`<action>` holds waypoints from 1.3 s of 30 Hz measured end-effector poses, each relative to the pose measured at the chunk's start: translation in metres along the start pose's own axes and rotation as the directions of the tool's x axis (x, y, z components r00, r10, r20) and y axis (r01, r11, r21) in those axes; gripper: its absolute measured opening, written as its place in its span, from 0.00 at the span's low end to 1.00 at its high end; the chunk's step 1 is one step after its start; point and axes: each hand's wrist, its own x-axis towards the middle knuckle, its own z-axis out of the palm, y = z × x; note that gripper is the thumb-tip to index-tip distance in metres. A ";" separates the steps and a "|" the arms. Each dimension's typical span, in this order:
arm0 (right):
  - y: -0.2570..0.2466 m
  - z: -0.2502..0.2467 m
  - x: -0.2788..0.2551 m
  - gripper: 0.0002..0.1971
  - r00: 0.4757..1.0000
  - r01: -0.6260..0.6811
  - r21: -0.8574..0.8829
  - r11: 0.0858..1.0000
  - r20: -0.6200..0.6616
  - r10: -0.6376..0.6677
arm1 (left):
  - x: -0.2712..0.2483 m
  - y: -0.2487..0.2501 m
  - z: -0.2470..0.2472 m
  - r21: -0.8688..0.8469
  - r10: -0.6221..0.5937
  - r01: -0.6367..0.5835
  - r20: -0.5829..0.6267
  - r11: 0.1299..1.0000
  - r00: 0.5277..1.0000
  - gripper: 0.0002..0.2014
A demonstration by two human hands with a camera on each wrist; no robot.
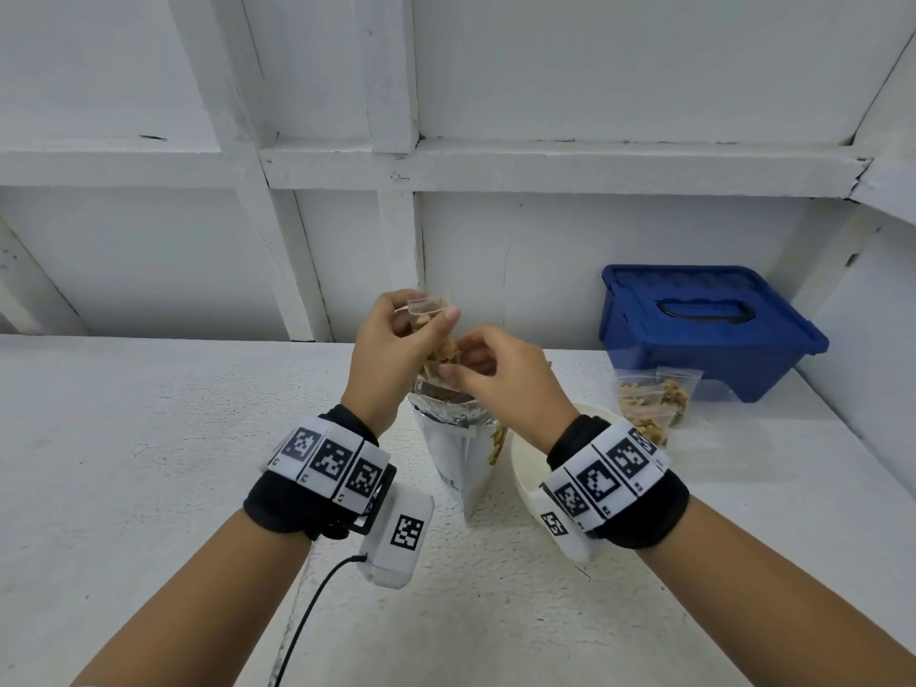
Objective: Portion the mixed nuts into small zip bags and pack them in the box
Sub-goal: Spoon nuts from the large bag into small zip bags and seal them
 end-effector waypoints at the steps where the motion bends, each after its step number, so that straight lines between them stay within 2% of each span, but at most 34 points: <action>1: 0.001 -0.001 0.000 0.11 1.000 -0.009 0.036 0.999 -0.004 0.009 | -0.001 0.001 -0.001 -0.001 -0.010 0.010 0.028 1.000 1.000 0.14; 6: 0.006 -0.009 -0.002 0.09 1.000 -0.013 0.093 0.996 -0.015 0.014 | -0.002 0.006 -0.011 -0.012 -0.056 0.059 0.168 0.998 0.984 0.13; 9: 0.008 -0.014 -0.004 0.08 1.000 -0.010 0.106 0.994 -0.008 0.011 | -0.001 0.003 -0.014 -0.010 -0.040 0.042 0.136 0.999 0.990 0.05; 13: 0.003 -0.019 -0.005 0.06 0.998 0.020 0.235 0.972 -0.062 -0.005 | -0.004 -0.003 -0.011 0.036 0.011 -0.017 0.146 0.999 0.989 0.03; 16: 0.001 -0.021 -0.004 0.03 0.996 0.044 0.246 0.968 -0.088 -0.023 | -0.007 -0.005 -0.006 0.074 0.034 -0.047 0.165 0.996 0.986 0.03; 18: 0.002 -0.024 -0.003 0.05 0.996 0.023 0.265 0.964 -0.085 -0.001 | -0.009 -0.004 -0.005 0.100 0.043 -0.062 0.181 0.993 0.983 0.05; 21: 0.001 -0.037 -0.004 0.08 0.996 0.007 0.293 0.956 -0.086 0.019 | -0.007 -0.005 -0.013 0.211 0.031 -0.076 0.206 0.974 0.978 0.08; 23: 0.001 -0.055 -0.005 0.08 0.994 0.014 0.292 0.956 -0.111 0.019 | -0.005 -0.011 -0.024 0.318 0.038 -0.092 0.171 0.944 0.985 0.08; 25: 0.002 -0.076 -0.005 0.07 0.987 0.014 0.294 0.956 -0.155 0.033 | -0.003 -0.024 -0.037 0.424 0.026 -0.073 0.116 0.903 0.993 0.09; 27: 0.010 -0.098 -0.007 0.07 0.974 0.018 0.287 0.958 -0.223 0.049 | 0.001 -0.044 -0.049 0.518 -0.045 -0.001 0.077 0.855 0.996 0.10; 31: 0.045 -0.136 -0.016 0.08 0.919 -0.030 0.214 0.976 -0.379 0.111 | 0.006 -0.093 -0.065 0.773 -0.202 0.069 0.077 0.631 0.976 0.13; 33: 0.073 -0.151 -0.021 0.08 0.883 -0.102 0.170 0.980 -0.439 0.168 | 0.006 -0.115 -0.073 0.859 -0.295 0.077 0.089 0.506 0.951 0.17; 36: 0.116 -0.168 -0.027 0.10 0.803 -0.212 0.193 0.958 -0.525 0.283 | 0.006 -0.145 -0.090 0.948 -0.435 0.041 0.105 0.314 0.894 0.22; 37: 0.130 -0.172 -0.029 0.11 0.782 -0.251 0.168 0.953 -0.545 0.302 | 0.005 -0.151 -0.094 0.961 -0.460 0.032 0.103 0.276 0.882 0.23; 39: 0.157 -0.180 -0.032 0.10 0.772 -0.320 0.093 0.943 -0.550 0.317 | 0.004 -0.159 -0.098 0.967 -0.491 0.022 0.109 0.253 0.864 0.25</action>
